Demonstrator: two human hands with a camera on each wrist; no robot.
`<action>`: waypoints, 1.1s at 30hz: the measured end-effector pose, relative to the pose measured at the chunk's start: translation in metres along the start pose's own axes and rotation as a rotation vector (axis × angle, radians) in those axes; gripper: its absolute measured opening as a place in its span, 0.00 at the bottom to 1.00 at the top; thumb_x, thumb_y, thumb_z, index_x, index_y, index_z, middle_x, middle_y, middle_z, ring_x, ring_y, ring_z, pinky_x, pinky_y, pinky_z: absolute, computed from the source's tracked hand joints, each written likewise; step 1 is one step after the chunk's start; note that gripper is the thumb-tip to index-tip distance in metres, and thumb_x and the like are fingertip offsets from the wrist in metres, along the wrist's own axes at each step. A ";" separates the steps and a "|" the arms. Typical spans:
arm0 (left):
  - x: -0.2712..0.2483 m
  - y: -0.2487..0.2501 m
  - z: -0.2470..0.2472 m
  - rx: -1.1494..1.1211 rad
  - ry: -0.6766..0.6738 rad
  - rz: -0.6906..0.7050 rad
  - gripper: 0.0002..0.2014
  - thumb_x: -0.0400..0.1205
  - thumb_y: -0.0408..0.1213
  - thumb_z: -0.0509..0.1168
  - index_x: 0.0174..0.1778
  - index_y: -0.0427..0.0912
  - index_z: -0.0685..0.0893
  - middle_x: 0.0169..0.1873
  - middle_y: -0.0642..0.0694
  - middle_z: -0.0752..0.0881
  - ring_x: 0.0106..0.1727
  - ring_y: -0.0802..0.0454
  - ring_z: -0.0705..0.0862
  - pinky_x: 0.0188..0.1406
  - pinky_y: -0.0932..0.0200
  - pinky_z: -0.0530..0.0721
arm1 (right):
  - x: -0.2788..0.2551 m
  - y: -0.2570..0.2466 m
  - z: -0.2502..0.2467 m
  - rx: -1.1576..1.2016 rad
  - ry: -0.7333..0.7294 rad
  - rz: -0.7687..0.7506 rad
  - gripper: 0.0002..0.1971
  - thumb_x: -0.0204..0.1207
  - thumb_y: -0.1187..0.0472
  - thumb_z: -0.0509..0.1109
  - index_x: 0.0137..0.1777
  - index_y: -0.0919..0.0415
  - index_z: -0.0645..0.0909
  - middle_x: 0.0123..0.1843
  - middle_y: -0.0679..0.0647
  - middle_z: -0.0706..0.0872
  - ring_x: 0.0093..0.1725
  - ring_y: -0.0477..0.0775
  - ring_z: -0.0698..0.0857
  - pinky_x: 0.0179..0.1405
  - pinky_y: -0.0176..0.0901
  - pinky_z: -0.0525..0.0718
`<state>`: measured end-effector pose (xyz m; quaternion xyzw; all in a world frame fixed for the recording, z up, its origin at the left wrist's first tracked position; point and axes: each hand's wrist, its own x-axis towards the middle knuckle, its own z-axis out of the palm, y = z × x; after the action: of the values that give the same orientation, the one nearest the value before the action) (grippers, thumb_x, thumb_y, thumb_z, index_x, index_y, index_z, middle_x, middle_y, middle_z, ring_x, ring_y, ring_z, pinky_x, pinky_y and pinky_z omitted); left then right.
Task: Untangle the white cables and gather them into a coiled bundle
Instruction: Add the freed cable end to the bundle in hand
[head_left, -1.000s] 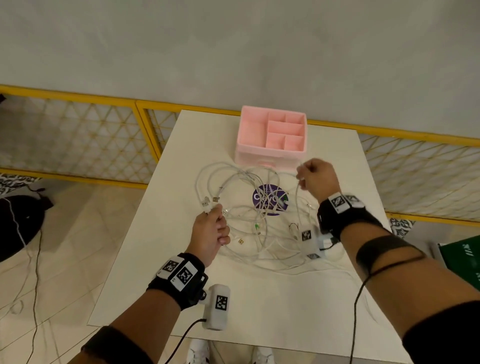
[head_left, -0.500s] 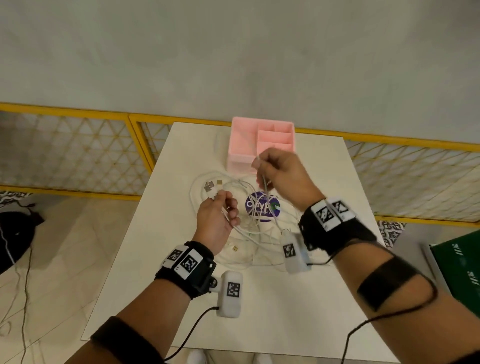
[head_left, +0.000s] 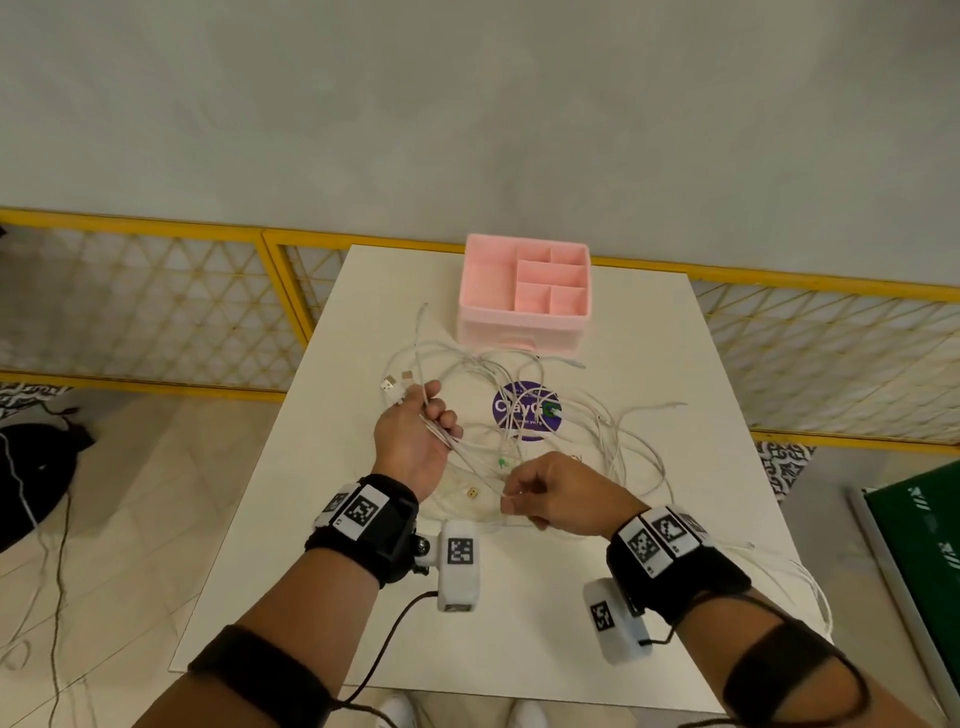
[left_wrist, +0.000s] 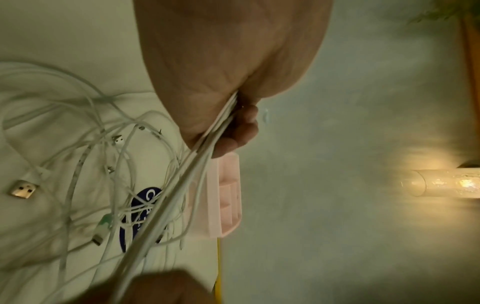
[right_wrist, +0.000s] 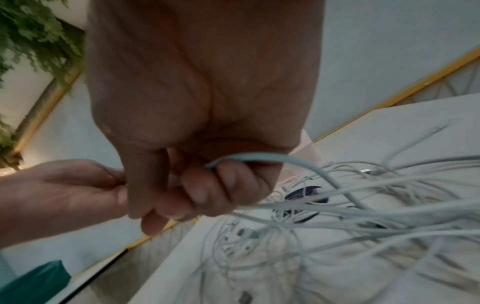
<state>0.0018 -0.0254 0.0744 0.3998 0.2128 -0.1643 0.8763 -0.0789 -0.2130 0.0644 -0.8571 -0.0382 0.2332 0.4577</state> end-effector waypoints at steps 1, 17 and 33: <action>0.001 0.004 -0.001 -0.002 0.006 0.014 0.16 0.93 0.41 0.51 0.45 0.42 0.79 0.23 0.52 0.72 0.22 0.56 0.72 0.31 0.58 0.72 | -0.004 0.005 -0.002 -0.031 -0.013 0.030 0.09 0.79 0.54 0.75 0.37 0.53 0.85 0.26 0.51 0.82 0.24 0.44 0.75 0.31 0.33 0.74; 0.003 0.012 -0.011 0.032 -0.041 0.095 0.17 0.93 0.42 0.51 0.41 0.44 0.77 0.21 0.53 0.69 0.20 0.58 0.65 0.20 0.63 0.70 | -0.038 0.051 -0.032 0.162 0.022 0.162 0.08 0.76 0.58 0.78 0.39 0.63 0.89 0.23 0.54 0.77 0.24 0.51 0.70 0.24 0.37 0.69; -0.009 0.008 -0.010 0.260 -0.076 0.088 0.19 0.93 0.43 0.52 0.36 0.45 0.73 0.20 0.54 0.64 0.17 0.60 0.58 0.14 0.69 0.55 | -0.039 0.087 -0.113 0.057 0.697 0.416 0.11 0.83 0.55 0.70 0.48 0.65 0.83 0.40 0.66 0.89 0.33 0.61 0.86 0.37 0.50 0.85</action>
<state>-0.0045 -0.0117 0.0776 0.5126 0.1386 -0.1668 0.8308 -0.0775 -0.3606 0.0625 -0.8612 0.3000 0.0176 0.4099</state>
